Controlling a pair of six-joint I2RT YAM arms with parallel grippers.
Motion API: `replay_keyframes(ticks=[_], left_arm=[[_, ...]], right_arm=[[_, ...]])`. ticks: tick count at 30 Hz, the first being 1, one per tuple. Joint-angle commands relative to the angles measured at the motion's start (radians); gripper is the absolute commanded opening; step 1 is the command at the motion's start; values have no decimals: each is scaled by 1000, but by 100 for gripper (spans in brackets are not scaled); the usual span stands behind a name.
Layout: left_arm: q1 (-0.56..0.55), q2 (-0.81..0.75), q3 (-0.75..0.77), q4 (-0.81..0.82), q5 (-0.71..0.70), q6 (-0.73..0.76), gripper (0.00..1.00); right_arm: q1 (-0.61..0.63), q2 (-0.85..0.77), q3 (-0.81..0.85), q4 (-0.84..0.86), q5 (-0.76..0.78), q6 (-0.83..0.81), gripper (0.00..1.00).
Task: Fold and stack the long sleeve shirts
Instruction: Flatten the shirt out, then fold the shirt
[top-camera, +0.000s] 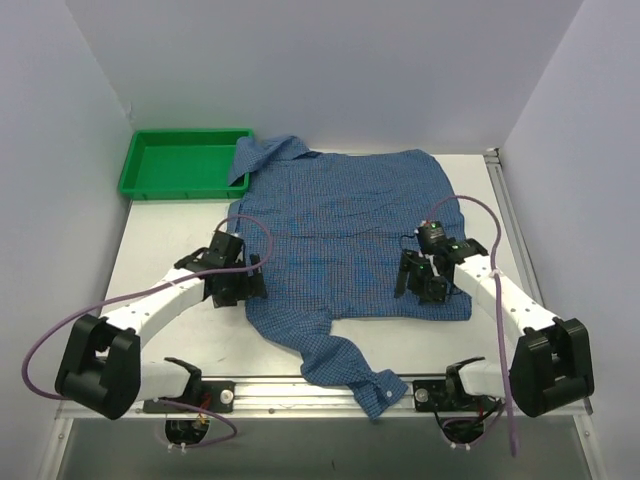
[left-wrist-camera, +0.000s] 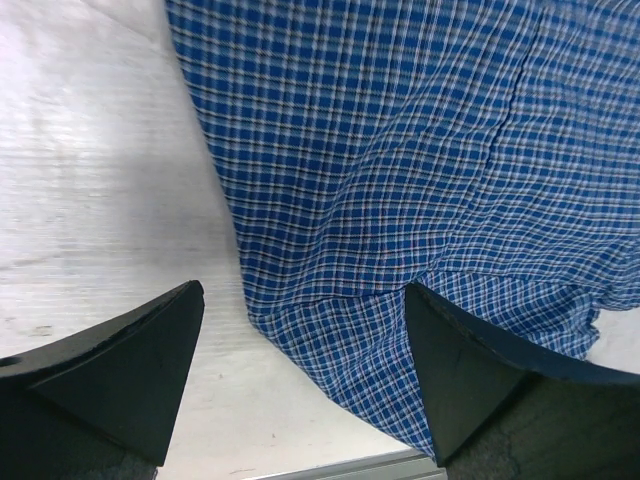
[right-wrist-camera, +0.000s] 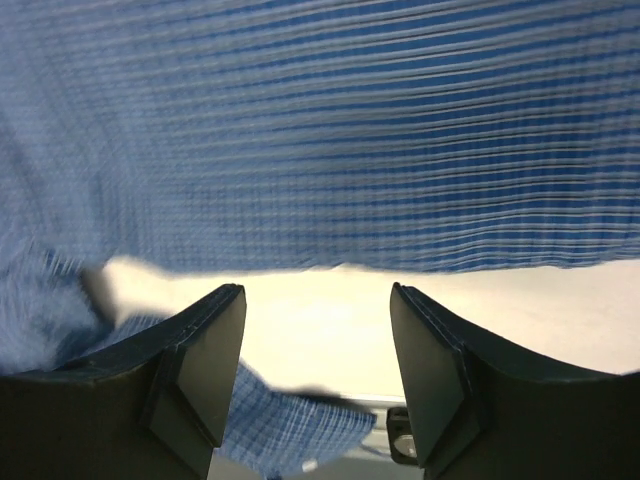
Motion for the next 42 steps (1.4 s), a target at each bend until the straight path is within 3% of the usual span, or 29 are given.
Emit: replay_keyframes(ticks=[1, 5, 10, 16, 23, 28, 33, 38, 42], left_arm=[[-51, 52, 14, 48, -17, -70, 90], [-68, 98, 5, 61, -57, -94, 87], [-75, 138, -13, 51, -40, -97, 74], [-75, 107, -58, 33, -42, -120, 74], [-79, 91, -78, 30, -23, -133, 75], [-80, 81, -84, 30, 7, -125, 75], [-82, 98, -107, 54, 24, -128, 75], [-92, 117, -121, 73, 26, -140, 68], [-100, 109, -128, 73, 29, -150, 50]], right_arm=[[-129, 1, -76, 71, 67, 112, 59], [-235, -14, -172, 149, 61, 141, 59], [-333, -11, -233, 202, 67, 161, 59], [-433, -143, -297, 179, 152, 226, 68], [-536, -237, -360, 153, 201, 264, 69], [-556, -189, -354, 165, 230, 252, 69], [-560, -137, -383, 281, 184, 243, 69], [-560, -45, -399, 337, 164, 255, 58], [-562, -52, -414, 352, 164, 259, 39]])
